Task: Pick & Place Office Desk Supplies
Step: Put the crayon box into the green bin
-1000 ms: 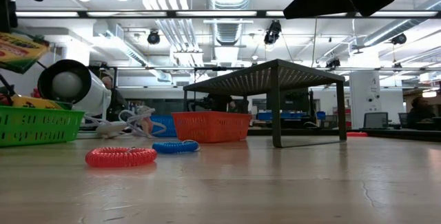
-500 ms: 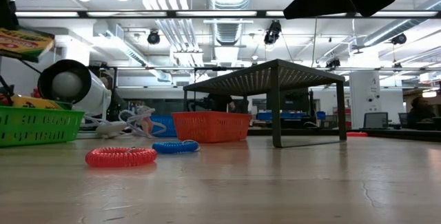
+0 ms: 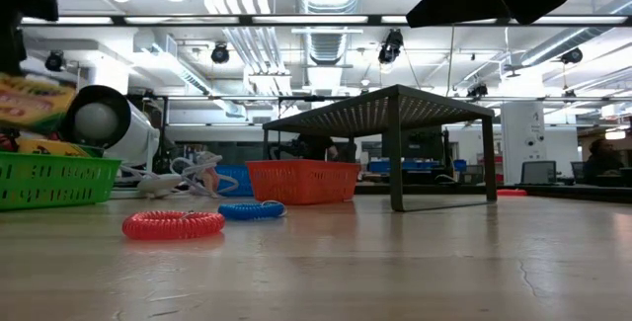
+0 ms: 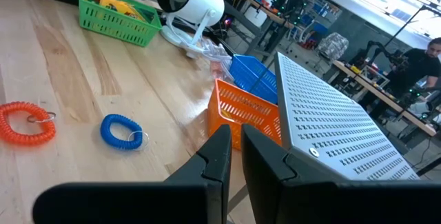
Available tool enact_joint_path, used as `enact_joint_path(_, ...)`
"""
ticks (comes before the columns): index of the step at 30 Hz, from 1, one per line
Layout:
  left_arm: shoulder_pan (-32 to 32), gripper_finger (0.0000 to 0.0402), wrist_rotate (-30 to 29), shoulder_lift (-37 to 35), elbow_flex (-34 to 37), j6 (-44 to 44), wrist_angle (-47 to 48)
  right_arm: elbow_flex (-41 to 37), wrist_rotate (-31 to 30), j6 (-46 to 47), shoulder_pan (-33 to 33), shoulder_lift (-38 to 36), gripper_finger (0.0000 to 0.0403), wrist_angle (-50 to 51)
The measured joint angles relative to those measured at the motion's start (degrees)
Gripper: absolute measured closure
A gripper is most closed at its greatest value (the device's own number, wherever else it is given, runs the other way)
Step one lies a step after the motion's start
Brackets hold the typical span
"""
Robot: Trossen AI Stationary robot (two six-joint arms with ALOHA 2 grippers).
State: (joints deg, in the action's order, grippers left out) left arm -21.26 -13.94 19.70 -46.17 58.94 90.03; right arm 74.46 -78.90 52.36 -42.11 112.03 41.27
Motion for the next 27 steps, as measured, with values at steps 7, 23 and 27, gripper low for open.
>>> enact_joint_path(7, 0.02, 0.0401, 0.14, 0.48, 0.87, -2.02, -0.04, -0.02, -0.14, 0.00, 0.02, 0.00, 0.0371, 0.07)
enact_joint_path(23, 0.04, 0.0401, -0.35, 0.79, 1.27, -17.99, -0.05, -0.02, -0.18, -0.17, 0.02, 0.00, 0.0371, 0.07)
enact_joint_path(27, 0.04, 0.0401, -1.49, 0.80, 1.31, -18.34, -0.04, -0.01, -0.19, -0.22, 0.02, 0.00, 0.0371, 0.05)
